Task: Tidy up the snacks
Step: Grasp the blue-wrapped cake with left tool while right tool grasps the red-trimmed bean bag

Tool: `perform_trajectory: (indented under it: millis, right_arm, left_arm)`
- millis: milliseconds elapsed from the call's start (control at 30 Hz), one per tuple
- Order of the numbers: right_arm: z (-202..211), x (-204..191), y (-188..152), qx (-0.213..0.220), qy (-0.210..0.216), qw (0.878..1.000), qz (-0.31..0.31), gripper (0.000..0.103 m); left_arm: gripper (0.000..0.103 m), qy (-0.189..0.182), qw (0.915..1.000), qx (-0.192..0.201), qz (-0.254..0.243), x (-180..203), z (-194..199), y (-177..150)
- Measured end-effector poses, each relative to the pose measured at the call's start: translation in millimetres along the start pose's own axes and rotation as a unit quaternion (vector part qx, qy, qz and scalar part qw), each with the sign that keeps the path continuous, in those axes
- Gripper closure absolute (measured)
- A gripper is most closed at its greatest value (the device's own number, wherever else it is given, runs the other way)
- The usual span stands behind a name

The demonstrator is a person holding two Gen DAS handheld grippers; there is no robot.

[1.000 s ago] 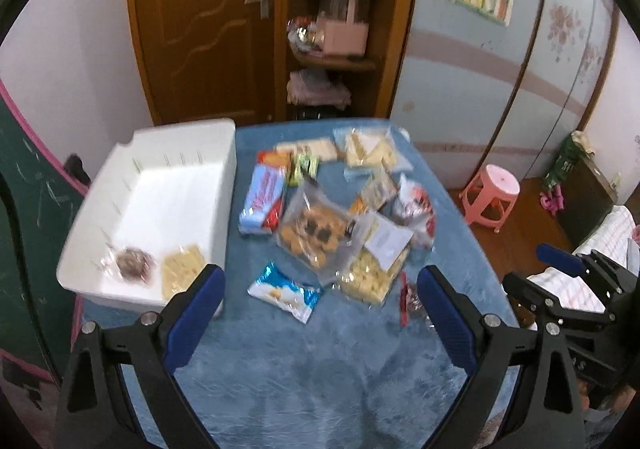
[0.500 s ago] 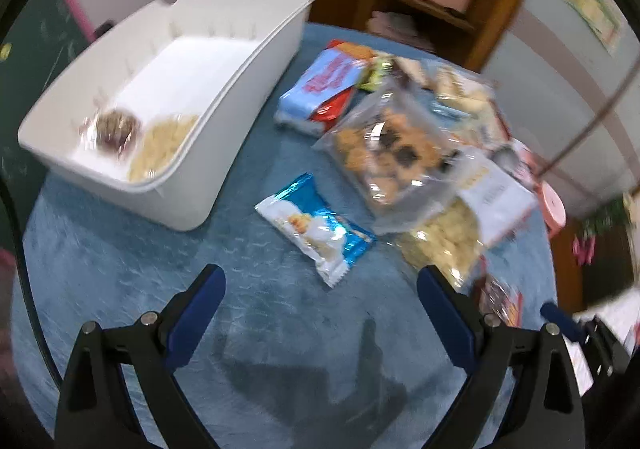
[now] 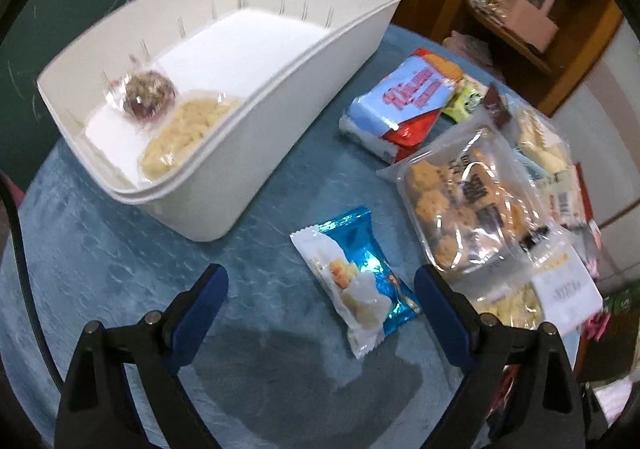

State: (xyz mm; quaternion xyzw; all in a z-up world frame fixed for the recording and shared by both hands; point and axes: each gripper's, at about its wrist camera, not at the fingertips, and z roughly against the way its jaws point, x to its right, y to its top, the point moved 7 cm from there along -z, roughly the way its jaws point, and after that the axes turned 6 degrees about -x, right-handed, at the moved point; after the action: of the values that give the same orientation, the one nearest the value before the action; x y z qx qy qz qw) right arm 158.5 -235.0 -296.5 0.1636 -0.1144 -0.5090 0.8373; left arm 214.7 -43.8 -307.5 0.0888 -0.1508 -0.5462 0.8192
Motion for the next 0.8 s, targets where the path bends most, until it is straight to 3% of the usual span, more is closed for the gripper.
perform_trajectory:
  millis: [100, 433, 533, 600, 667, 800]
  right_arm:
    - [-0.6, 0.1, 0.4, -0.002, -0.003, 1.0, 0.008, 0.039]
    - [-9.7, 4.5, 10.8, -0.026, 0.027, 0.999, 0.028, 0.036]
    - [-15.7, 9.7, 13.4, -0.035, 0.039, 0.998, 0.021, 0.029]
    - [-16.8, 11.2, 15.4, -0.036, 0.042, 0.998, 0.021, 0.029]
    - [-17.9, 10.1, 15.6, -0.041, 0.032, 0.998, 0.026, 0.029]
    - [-16.6, 5.3, 14.1, -0.046, 0.013, 0.999, 0.023, 0.037]
  left_arm:
    - [0.023, 0.004, 0.9996, -0.027, 0.004, 3.7, -14.6, -0.4]
    - [0.023, 0.027, 0.9987, -0.043, 0.001, 16.9, -31.0, -0.5]
    - [0.034, 0.027, 0.9987, -0.044, -0.003, 11.3, -28.8, -0.3]
    - [0.054, 0.025, 0.9987, -0.043, -0.011, 10.9, -25.3, -0.1]
    - [0.068, 0.014, 0.9986, -0.044, -0.027, 12.2, -21.9, -0.4]
    - [0.073, -0.019, 0.9975, -0.051, -0.045, 9.0, -16.6, -4.8]
